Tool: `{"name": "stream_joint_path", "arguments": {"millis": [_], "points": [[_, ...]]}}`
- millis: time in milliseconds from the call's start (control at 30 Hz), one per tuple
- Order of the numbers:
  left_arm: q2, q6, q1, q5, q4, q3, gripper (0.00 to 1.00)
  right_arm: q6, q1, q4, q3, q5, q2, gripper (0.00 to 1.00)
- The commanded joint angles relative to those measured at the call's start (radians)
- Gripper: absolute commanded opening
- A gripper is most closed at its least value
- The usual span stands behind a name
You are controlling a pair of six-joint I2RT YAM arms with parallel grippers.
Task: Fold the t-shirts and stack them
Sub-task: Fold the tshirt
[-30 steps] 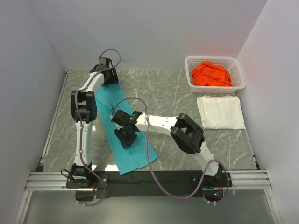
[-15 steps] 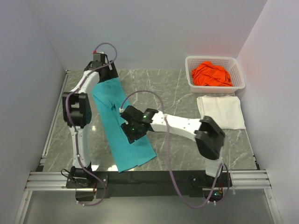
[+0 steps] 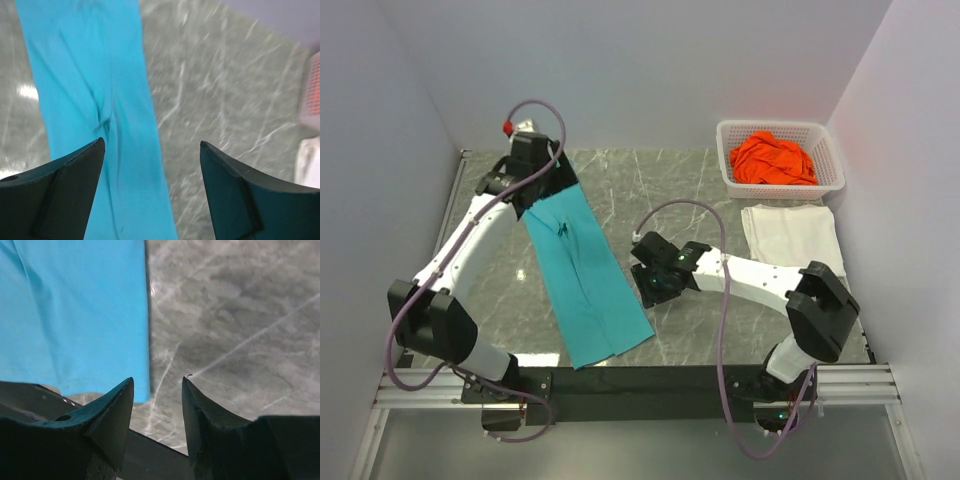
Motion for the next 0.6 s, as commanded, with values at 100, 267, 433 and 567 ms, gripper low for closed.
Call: {"name": "stream_joint_path", "arguments": {"millis": [100,267,433,567], "points": [[0.105,-0.082,-0.019,-0.140,-0.009,-0.058,0.78,0.025,-0.011,0.062,-0.102,0.025,-0.151,0.50],[0.294,-0.071,-0.015,-0.203,0.014,0.052,0.77,0.042,-0.008,0.045,-0.162,0.062,-0.227,0.50],[0.465,-0.045,-0.010,-0.185,0.036,0.205,0.77,0.051,-0.011,0.054,-0.231,0.085,-0.352,0.50],[0.580,-0.024,-0.009,-0.160,0.050,0.279,0.77,0.040,-0.015,0.048,-0.254,0.080,-0.396,0.50]]}}
